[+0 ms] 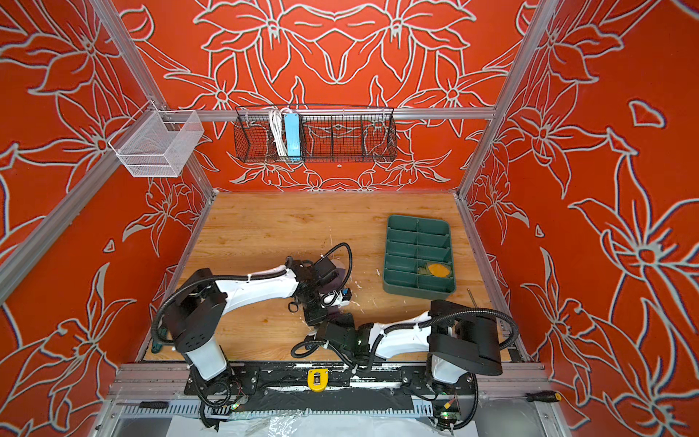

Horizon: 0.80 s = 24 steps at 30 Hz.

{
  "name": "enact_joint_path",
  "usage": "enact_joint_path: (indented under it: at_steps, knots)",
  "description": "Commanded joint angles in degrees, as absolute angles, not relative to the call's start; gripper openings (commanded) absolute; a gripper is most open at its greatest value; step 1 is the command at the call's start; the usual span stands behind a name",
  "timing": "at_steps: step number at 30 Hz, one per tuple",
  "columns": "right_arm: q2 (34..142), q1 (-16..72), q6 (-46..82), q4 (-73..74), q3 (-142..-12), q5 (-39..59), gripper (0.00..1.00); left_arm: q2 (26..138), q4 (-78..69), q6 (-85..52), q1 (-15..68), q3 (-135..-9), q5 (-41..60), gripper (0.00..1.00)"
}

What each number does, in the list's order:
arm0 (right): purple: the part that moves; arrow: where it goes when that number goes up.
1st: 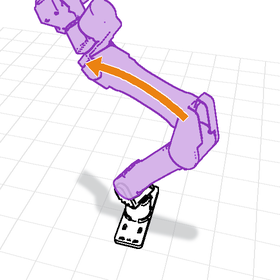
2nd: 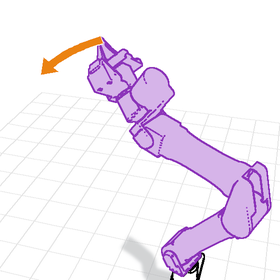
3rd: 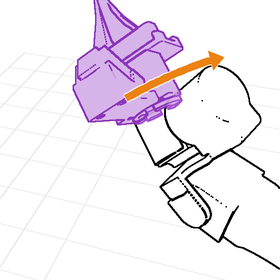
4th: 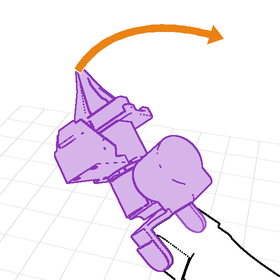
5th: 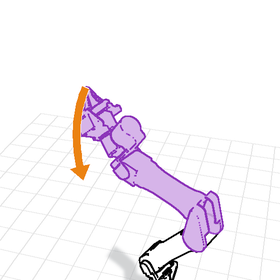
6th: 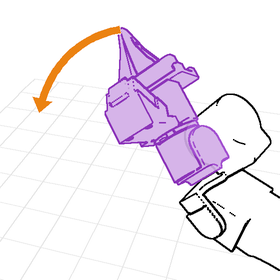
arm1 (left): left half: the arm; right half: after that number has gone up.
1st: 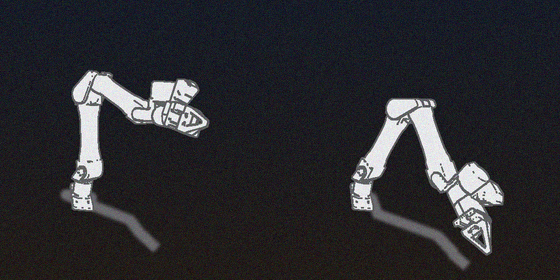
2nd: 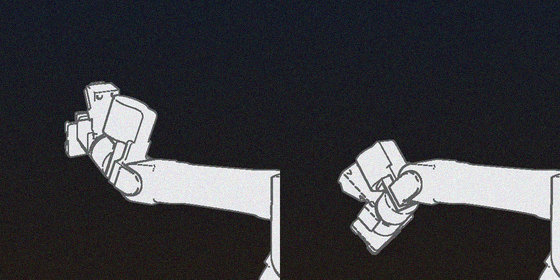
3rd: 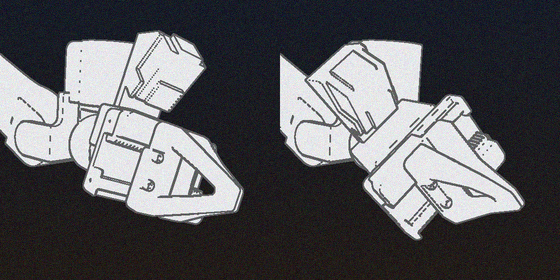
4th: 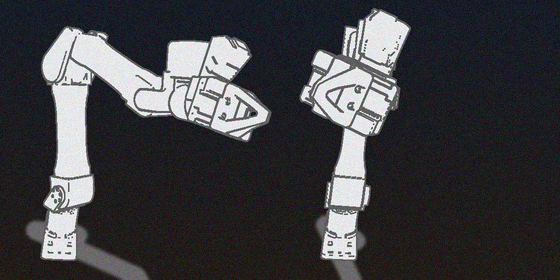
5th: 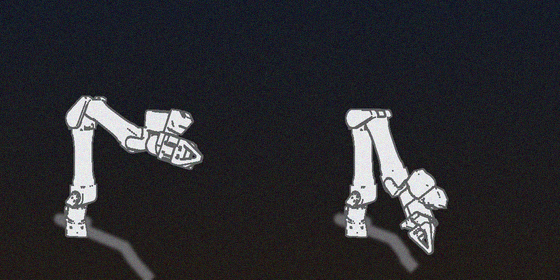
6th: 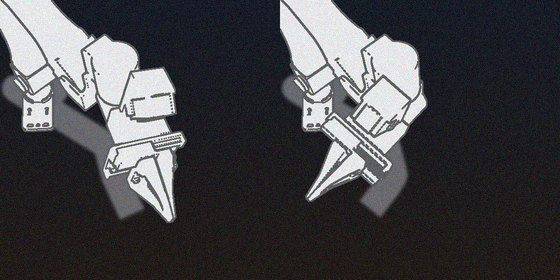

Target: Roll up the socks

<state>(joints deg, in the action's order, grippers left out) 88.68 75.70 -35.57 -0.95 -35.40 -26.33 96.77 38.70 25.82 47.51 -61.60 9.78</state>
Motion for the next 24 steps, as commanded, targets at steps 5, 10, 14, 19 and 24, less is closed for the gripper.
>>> enact_joint_path:
  at_steps: [5, 10, 14, 19, 24]
  knots:
    - [91.56, 71.22, -31.03, -17.38, -38.75, -13.93, 0.00, 80.85, 12.12, 37.25, 46.35, -52.73, -12.46, 0.92]
    - [92.96, 67.98, -30.94, -22.06, -43.19, -9.28, 0.00, 74.68, 3.71, 44.63, 43.95, -49.19, -18.22, 0.98]
    - [93.50, 65.29, -30.50, -26.12, -47.12, -4.77, 0.00, 66.91, -5.15, 48.42, 40.04, -46.03, -21.79, 0.98]
    - [97.12, 61.63, -28.62, -31.71, -53.76, -0.86, 0.00, 51.46, -4.82, 45.78, 30.16, -46.70, -10.75, 0.98]
    - [102.76, 56.87, -25.65, -37.88, -61.10, 5.12, 0.00, 41.70, 7.42, 47.61, 24.87, -52.33, 6.89, 0.99]
